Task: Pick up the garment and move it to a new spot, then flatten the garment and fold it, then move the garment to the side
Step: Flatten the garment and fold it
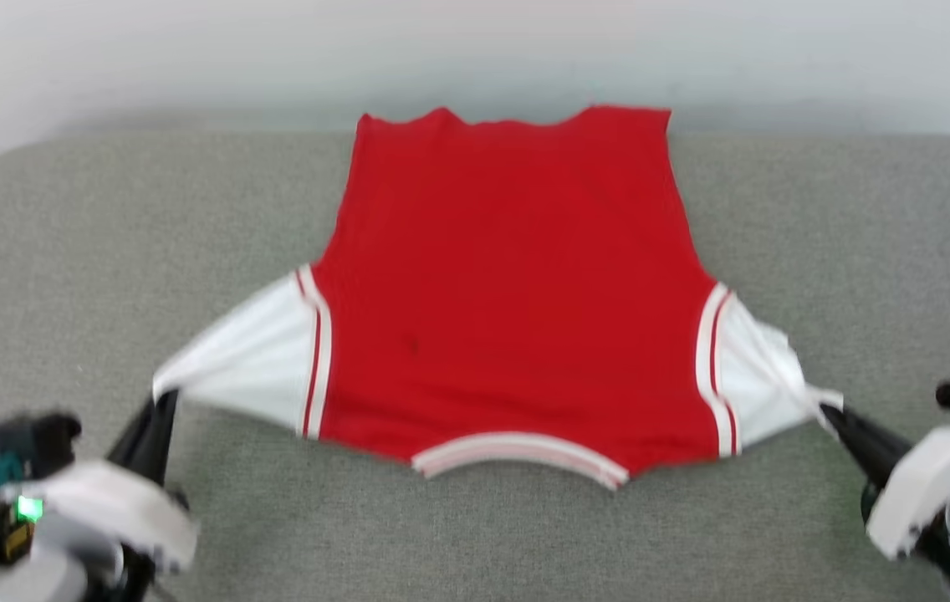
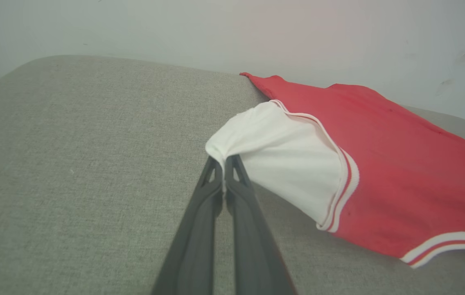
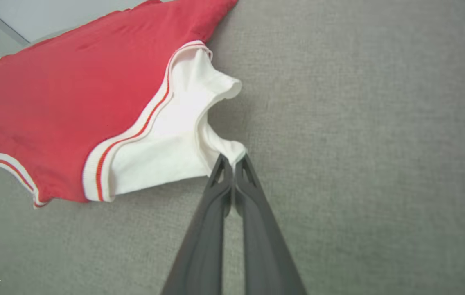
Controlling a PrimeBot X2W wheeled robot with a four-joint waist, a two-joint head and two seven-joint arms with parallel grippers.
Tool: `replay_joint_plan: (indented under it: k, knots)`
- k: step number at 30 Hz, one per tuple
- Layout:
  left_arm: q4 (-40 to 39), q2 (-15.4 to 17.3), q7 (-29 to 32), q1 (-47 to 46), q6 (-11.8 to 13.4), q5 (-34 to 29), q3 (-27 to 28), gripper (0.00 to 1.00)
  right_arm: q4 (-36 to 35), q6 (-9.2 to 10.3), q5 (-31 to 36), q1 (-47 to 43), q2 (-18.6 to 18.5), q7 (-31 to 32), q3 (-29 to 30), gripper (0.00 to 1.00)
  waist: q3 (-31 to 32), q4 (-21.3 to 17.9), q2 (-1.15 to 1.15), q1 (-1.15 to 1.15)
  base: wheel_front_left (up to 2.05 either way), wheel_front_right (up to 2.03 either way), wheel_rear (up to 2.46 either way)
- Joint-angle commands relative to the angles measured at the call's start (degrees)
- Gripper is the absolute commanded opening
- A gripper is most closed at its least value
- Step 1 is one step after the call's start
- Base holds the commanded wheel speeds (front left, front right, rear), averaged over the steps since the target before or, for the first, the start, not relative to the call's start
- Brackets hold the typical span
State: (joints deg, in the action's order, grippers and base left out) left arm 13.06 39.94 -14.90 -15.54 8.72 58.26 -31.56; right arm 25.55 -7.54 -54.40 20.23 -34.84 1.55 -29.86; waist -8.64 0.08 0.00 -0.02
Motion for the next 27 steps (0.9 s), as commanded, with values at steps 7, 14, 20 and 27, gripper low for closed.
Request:
replay_joint_plan:
  k: [7, 14, 20, 27]
  knots:
    - [-4.54, -0.76, -0.42, 16.28, 3.23, 1.06, 4.41, 0.0, -2.98, 0.1, 0.12, -13.83, 0.14, 0.91, 4.45, 0.0, 5.2, -0.32, 0.0, 0.02, 0.0, 0.0, 0.0]
    - [-4.93, -2.72, -0.42, 26.33, 4.07, 0.28, 7.05, 0.0, -4.88, 0.11, 1.52, -24.75, 1.14, 2.5, 8.96, 0.0, 7.2, 0.01, 0.0, 0.02, 0.0, 0.0, 0.0]
    - [-3.83, -4.4, -0.43, 29.45, 3.65, -0.16, 7.52, 0.0, -5.66, 0.12, 3.76, -32.1, 2.52, 4.61, 11.39, 0.0, 7.89, 0.71, 0.0, 0.02, 0.0, 0.0, 0.0]
    - [-2.58, -5.65, -0.43, 29.02, 2.63, -1.25, 8.08, 0.0, -8.08, 0.11, 6.49, -33.64, 5.06, 4.63, 15.78, 0.43, 8.26, 0.58, 0.0, 0.02, 0.0, 0.0, 0.0]
